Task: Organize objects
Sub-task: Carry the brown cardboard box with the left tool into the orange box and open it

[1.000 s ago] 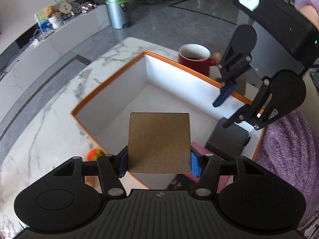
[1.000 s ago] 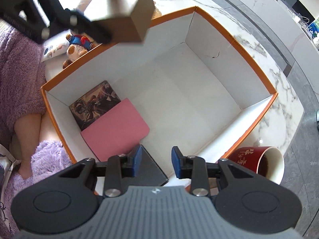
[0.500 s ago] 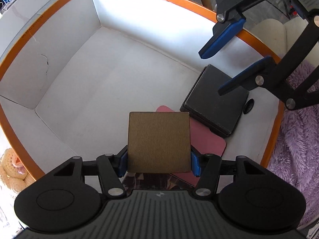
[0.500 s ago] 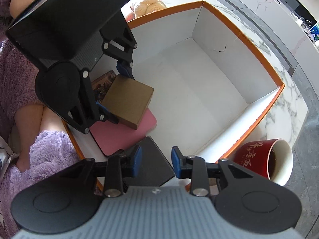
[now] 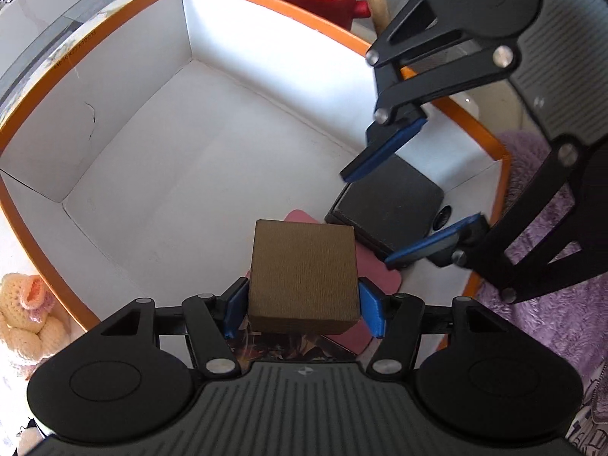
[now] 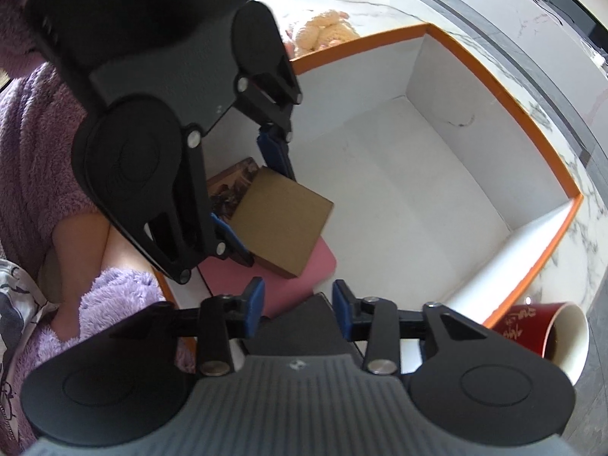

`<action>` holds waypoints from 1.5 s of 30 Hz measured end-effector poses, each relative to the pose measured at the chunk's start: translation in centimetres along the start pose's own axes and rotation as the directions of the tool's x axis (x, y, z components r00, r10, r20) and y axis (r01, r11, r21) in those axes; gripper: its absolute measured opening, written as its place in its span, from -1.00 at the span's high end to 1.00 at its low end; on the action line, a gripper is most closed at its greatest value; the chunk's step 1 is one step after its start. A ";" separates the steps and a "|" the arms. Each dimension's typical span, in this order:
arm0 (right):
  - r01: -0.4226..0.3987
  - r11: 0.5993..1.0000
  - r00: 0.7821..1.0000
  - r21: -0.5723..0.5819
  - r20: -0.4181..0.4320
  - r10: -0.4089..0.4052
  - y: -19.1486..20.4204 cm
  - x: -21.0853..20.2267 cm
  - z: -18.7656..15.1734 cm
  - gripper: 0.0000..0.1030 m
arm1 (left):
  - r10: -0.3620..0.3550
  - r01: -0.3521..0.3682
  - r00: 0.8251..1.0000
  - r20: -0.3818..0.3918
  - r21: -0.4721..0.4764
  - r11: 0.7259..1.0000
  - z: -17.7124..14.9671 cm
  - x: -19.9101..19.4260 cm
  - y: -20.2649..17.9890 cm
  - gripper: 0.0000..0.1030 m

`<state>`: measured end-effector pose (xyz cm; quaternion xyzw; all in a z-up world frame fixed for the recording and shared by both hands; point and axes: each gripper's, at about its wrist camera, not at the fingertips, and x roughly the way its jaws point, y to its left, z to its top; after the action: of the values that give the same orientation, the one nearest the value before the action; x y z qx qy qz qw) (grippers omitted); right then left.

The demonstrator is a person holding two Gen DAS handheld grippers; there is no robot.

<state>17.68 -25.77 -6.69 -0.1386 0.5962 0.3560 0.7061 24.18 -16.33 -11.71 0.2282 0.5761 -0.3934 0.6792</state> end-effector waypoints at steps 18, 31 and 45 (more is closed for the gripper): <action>0.010 0.996 1.000 -0.090 0.023 -0.008 1.9 0.2 0.7 -0.42 | -0.197 0.203 0.979 0.053 -0.304 0.931 1.1 -1.9 2.4 -0.34; 0.060 0.979 0.998 -0.193 0.032 -0.055 3.1 0.2 0.0 -0.37 | -0.324 0.328 0.942 0.084 -0.424 0.844 1.2 -1.0 4.3 -0.33; 0.111 0.967 0.991 -0.230 -0.043 -0.124 1.0 -1.4 -1.4 0.06 | -0.119 0.165 0.979 0.164 -0.301 0.939 0.2 -5.2 3.3 -0.36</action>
<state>15.92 -26.39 -5.44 -0.2638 0.5620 0.3752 0.6883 26.79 -13.20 -7.17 0.0465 0.5961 -0.3604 0.7160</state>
